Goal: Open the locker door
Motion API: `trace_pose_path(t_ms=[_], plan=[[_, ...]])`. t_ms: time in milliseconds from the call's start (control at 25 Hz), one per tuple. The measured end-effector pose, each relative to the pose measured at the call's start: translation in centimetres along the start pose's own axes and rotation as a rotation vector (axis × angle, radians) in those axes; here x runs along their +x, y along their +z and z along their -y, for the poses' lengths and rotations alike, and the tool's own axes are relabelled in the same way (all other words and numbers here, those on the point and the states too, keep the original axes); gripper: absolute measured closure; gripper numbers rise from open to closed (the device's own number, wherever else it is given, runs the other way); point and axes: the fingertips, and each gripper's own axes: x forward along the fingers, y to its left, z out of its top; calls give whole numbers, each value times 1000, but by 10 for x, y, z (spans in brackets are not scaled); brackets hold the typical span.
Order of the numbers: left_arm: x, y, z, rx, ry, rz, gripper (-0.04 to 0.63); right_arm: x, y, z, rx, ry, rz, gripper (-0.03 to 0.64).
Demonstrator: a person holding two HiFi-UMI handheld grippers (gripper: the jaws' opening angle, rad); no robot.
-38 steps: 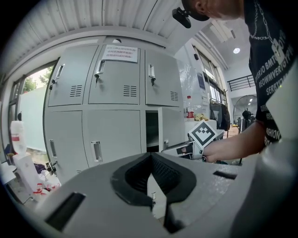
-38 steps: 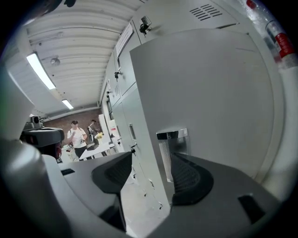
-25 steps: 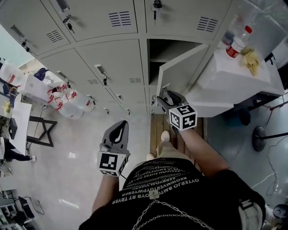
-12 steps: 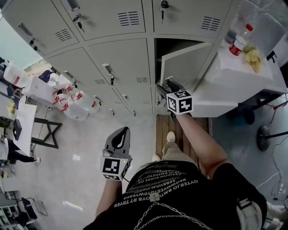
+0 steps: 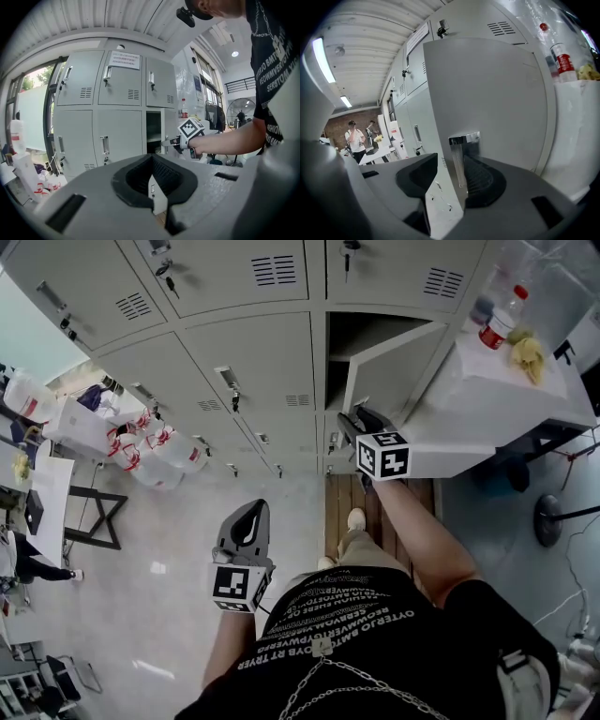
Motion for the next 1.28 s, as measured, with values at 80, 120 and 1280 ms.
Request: trace_pose_path(t_ms=[80,120,1280], plan=[[2,0,4,6,-21,7,598,-6,-3,4,-10,-27,-7,462],[3,-1,7,8,-32,9,598,-9,-5,5,-19,-35,-13,480],[4,19,126,48,-180,56,598,-179,-62,99,47,-84,-43,414]])
